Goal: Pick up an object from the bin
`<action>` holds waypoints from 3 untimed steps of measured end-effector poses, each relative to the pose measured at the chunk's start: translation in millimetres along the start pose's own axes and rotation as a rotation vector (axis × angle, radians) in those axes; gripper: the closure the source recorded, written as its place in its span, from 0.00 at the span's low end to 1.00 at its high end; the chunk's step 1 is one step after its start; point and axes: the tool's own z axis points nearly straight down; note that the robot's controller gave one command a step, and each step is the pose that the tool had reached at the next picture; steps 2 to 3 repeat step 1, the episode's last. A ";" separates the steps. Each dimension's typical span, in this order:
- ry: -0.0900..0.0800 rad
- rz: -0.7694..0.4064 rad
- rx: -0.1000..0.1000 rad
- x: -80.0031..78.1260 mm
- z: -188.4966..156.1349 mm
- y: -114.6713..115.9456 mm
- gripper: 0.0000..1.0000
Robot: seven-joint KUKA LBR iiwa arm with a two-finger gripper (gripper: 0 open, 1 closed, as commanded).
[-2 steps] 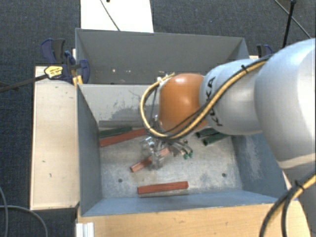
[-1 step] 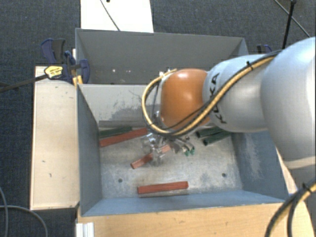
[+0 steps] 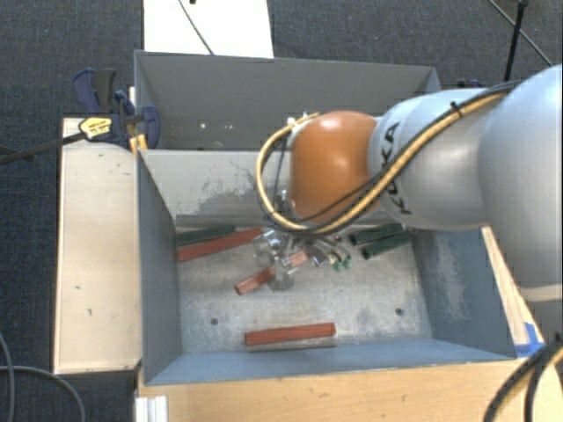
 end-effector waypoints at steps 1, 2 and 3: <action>-0.002 0.007 0.001 -2.3 -46.1 -0.5 1.00; -0.002 0.007 0.001 -2.3 -46.1 -0.5 1.00; -0.002 0.007 0.001 -2.3 -46.1 -0.5 1.00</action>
Offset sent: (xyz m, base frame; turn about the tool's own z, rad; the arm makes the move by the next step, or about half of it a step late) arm 0.0001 -0.0001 0.0426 0.0000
